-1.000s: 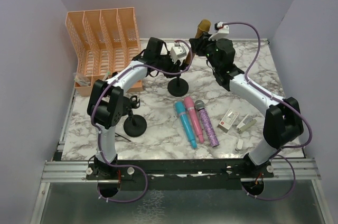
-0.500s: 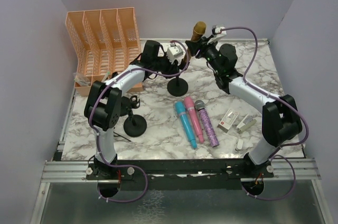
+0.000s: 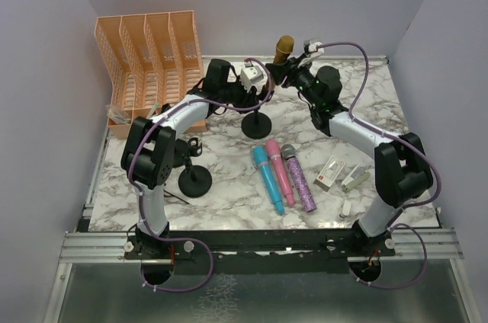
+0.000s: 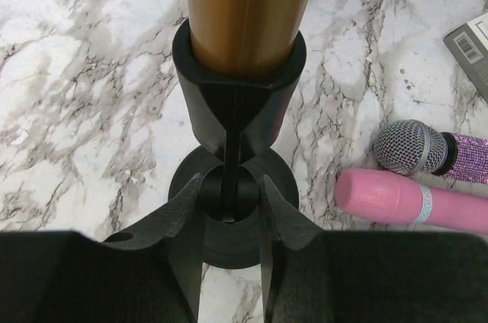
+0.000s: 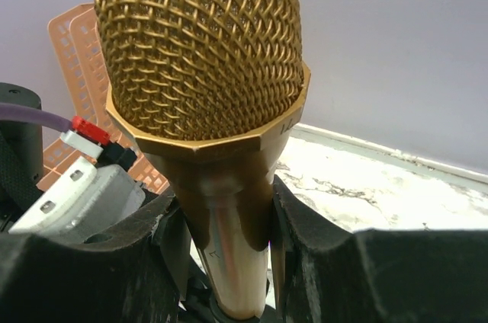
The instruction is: Attach the microphones to the stand
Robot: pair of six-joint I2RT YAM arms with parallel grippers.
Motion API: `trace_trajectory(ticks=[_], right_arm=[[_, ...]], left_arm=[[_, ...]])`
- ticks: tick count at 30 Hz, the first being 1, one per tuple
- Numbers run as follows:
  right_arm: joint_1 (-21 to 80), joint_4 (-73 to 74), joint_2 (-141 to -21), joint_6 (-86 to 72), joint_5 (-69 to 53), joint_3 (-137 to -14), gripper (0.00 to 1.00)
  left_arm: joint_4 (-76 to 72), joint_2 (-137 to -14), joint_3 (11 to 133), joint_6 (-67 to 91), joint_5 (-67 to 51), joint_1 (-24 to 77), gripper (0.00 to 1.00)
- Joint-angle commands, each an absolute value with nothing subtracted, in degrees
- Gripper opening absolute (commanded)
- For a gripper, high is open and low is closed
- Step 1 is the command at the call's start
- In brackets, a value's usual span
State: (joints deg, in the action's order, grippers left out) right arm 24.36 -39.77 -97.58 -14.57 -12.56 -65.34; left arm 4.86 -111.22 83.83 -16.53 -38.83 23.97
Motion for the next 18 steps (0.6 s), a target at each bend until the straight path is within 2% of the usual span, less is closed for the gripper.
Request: trace_trajectory(ticks=[1,18], right_arm=[[26.2,-28.1,-103.8,-18.3,-21.1,-59.0,0.01],[26.3,-29.2,-110.5,-18.1,-23.3,-56.6,0.01]], left_arm=[[-2.6,-108.8,83.0,-15.3,-35.9,23.6,0.0],[-3.4,-109.6,83.2,-14.1,-35.9,23.6,0.0]])
